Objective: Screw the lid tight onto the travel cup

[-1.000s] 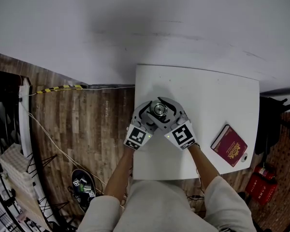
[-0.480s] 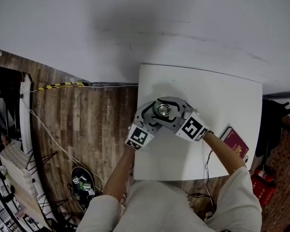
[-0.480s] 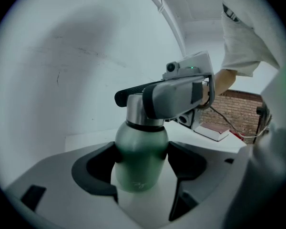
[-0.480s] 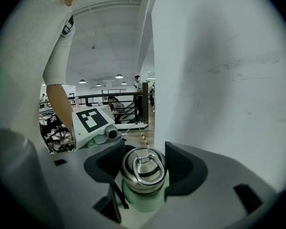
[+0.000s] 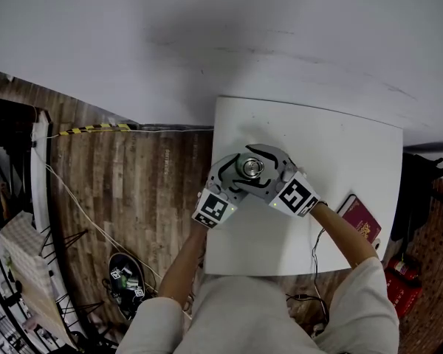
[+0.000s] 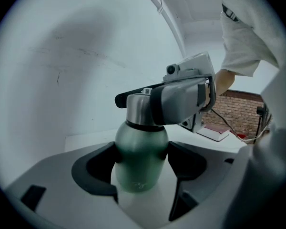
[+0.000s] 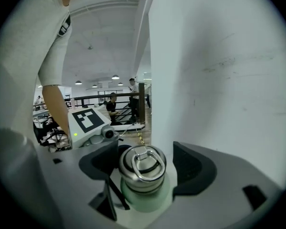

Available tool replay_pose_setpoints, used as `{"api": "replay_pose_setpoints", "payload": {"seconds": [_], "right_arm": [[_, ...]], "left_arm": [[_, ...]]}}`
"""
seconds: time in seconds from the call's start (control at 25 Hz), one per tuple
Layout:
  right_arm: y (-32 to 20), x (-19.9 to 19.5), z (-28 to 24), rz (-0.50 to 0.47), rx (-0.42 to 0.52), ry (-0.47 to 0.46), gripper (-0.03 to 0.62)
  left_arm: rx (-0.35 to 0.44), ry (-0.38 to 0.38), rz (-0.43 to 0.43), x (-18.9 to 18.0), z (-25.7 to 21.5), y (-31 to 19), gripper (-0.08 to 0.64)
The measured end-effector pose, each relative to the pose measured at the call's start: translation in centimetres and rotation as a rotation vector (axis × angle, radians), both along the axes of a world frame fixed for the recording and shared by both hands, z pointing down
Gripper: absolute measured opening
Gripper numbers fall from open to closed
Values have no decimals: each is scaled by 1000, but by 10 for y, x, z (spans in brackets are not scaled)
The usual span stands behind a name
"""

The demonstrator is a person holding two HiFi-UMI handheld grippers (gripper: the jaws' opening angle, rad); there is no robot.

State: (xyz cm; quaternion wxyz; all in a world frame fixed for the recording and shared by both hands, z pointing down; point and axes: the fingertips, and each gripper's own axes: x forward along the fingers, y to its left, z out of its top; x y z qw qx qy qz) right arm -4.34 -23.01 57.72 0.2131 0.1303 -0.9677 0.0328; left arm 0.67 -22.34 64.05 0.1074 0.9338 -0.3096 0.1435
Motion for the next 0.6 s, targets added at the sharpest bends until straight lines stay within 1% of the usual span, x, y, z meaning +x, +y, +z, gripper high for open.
{"api": "replay_pose_setpoints", "payload": {"seconds": [0.2, 0.28, 0.4, 0.48, 0.6], "right_arm": [[-9, 9, -3, 268, 15, -80, 351], [-11, 13, -5, 375, 35, -100, 351], [-12, 18, -6, 518, 40, -122, 343], [-15, 19, -8, 594, 37, -144, 334], [-17, 20, -12, 668, 42, -164, 319]], "left_arm": [[4, 6, -4, -1, 0, 0, 331], [5, 6, -5, -1, 1, 0, 331], [8, 7, -5, 0, 1, 0, 331], [10, 10, -7, 0, 0, -1, 331], [13, 12, -9, 0, 0, 0, 331]]}}
